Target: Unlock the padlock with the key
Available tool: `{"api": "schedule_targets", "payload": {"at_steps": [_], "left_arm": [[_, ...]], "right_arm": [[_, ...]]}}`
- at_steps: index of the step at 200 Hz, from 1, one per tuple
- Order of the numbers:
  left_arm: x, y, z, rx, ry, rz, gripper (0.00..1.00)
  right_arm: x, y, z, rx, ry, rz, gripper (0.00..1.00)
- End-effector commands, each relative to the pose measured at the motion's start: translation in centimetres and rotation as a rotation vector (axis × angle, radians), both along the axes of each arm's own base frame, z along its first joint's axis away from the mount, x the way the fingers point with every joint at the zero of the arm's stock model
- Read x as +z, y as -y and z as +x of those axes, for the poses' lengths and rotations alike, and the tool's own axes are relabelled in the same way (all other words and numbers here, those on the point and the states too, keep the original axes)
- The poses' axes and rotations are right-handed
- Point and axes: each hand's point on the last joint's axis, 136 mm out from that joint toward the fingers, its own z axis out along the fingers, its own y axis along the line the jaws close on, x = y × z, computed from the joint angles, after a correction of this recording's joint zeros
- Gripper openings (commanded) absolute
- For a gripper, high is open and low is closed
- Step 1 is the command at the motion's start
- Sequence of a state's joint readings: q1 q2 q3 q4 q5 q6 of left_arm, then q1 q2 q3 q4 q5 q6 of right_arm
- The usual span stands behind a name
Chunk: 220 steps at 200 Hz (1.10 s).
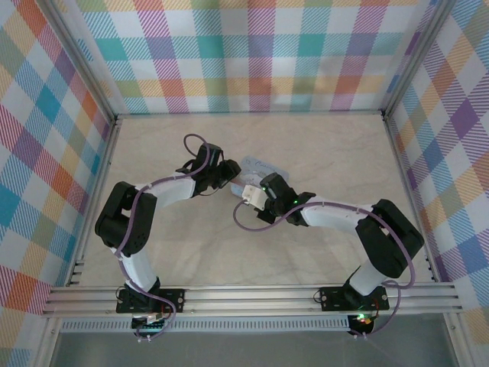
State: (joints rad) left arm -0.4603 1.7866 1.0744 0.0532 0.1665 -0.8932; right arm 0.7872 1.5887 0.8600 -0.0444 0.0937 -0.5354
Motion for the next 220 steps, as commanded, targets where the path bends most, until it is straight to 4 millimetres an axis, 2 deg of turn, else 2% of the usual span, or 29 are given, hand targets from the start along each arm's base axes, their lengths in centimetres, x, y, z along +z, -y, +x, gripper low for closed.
{"api": "schedule_targets", "payload": {"at_steps": [1, 25, 70, 107, 129, 154, 187, 220], "left_arm": [[0.9, -0.4, -0.5, -0.003, 0.004, -0.021, 0.44], [1.0, 0.0, -0.5, -0.025, 0.0, -0.029, 0.44], [-0.6, 1.8, -1.1, -0.057, -0.036, -0.066, 0.42], [-0.6, 1.5, -1.2, -0.054, -0.037, -0.051, 0.42], [-0.6, 1.1, -1.1, -0.05, -0.033, -0.041, 0.42], [-0.5, 0.2, -0.8, -0.03, -0.023, -0.029, 0.42], [-0.4, -0.5, 0.0, -0.02, -0.01, -0.004, 0.42], [-0.4, -0.3, 0.5, -0.031, -0.003, 0.006, 0.42]], "right_arm": [[1.7, -1.9, 0.3, 0.032, 0.032, 0.084, 0.0], [0.9, -2.2, 0.5, 0.055, 0.024, 0.045, 0.0], [0.0, -4.1, 1.5, 0.089, 0.028, 0.031, 0.0], [0.6, -4.7, 2.8, 0.085, 0.101, 0.046, 0.0], [0.9, -4.5, 3.0, 0.087, 0.14, 0.041, 0.0], [1.2, -3.5, 2.0, 0.093, 0.143, 0.04, 0.0], [0.3, -2.4, 1.5, 0.104, 0.162, -0.011, 0.0], [-0.2, -2.3, 1.7, 0.142, 0.192, -0.062, 0.0]]}}
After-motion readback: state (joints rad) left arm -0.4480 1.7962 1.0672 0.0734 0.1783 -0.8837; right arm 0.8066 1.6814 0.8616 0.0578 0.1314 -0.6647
